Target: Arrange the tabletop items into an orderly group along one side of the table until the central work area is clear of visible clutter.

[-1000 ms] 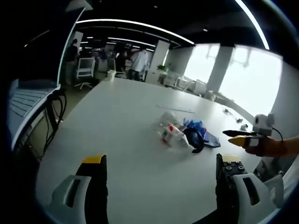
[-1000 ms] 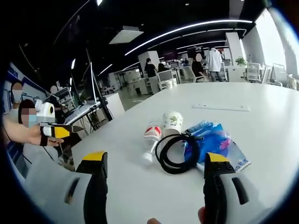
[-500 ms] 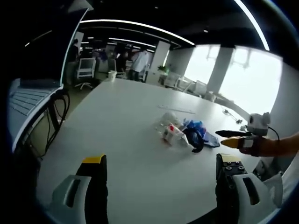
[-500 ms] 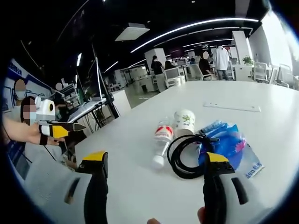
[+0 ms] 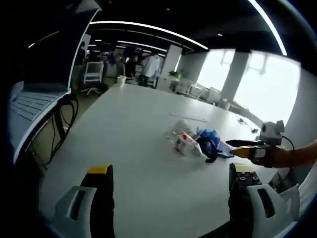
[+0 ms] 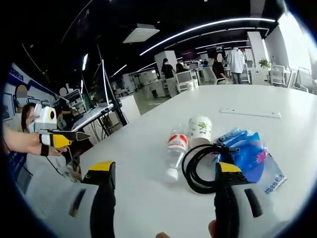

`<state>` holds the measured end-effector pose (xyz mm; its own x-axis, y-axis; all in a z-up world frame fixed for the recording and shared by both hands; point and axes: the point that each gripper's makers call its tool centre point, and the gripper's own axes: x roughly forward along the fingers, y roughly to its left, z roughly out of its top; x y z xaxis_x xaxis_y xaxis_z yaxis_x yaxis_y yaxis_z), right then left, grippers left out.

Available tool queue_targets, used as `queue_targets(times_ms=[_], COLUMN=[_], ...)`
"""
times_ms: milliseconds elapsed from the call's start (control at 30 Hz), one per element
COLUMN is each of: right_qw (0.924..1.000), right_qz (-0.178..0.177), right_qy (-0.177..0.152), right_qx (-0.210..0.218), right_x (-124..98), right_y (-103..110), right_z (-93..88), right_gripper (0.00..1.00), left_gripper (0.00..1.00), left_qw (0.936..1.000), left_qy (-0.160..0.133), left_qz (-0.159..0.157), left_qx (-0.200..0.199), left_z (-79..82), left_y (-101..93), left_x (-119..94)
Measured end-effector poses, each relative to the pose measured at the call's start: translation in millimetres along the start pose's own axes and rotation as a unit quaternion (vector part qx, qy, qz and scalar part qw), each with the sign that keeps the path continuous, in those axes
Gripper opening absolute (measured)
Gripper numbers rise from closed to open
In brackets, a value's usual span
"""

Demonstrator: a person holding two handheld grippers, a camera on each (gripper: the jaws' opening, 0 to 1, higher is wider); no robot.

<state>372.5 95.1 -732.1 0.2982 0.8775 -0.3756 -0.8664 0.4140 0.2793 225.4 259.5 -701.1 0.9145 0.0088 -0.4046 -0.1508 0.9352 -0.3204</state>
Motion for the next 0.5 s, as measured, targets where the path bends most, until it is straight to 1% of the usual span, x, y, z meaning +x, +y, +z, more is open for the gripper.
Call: queue_targets(times_ms=[267,500], right_qw=[0.9999,0.9996], right_qz=[0.009,0.015], right_qy=[0.008,0.02], right_qx=[-0.002,-0.009], right_x=[13.1,25.5], right_y=[6.0,6.6], right_z=[-2.9,-6.2], right_gripper=[0.78,0.76], left_gripper=[0.94,0.94], left_qw=[1.0,1.0], left_qy=[0.001,0.0], left_qz=[0.0,-0.001], left_qx=[-0.004,-0.007], left_z=[-2.6,-3.5], left_y=[-1.3,-2.2], left_x=[-0.7,-0.8])
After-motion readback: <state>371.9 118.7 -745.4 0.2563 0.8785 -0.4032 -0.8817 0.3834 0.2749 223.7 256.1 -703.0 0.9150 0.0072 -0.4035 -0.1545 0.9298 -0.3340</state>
